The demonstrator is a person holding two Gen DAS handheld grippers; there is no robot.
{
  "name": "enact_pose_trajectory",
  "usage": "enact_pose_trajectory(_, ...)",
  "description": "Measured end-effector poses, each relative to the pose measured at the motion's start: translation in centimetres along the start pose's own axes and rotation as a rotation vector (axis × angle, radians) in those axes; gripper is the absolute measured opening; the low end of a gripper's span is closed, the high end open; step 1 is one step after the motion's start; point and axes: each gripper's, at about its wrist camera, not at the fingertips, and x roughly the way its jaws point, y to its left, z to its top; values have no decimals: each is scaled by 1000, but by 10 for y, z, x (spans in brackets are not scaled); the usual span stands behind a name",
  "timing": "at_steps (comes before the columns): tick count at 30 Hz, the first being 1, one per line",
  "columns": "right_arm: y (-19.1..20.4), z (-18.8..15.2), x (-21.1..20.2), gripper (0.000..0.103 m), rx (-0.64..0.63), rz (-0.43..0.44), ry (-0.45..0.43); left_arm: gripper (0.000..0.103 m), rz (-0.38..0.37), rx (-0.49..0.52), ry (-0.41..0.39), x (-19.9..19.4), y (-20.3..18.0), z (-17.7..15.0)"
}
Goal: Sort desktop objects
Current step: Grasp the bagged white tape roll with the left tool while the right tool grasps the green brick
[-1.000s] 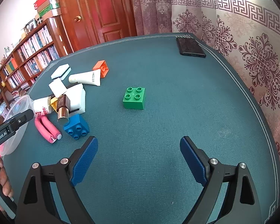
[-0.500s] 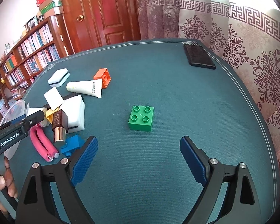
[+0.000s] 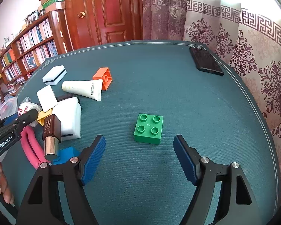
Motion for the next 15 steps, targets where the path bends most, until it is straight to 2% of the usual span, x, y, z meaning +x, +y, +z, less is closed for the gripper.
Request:
enact_pose_trajectory(6, -2, -2, 5, 76, 20, -7, -17, 46, -18, 8, -36, -7, -2, 0)
enact_pose_trajectory(7, -2, -2, 6, 72, 20, -10, -16, 46, -17, 11, -47, -10, -3, 0)
enact_pose_trajectory(11, -6, -4, 12, 47, 40, -8, 1, 46, -20, 21, -84, -19, -6, 0)
enact_pose_trajectory(15, -9, -3, 13, 41, 58, -10, -2, 46, -27, 25, -93, -21, -8, -1)
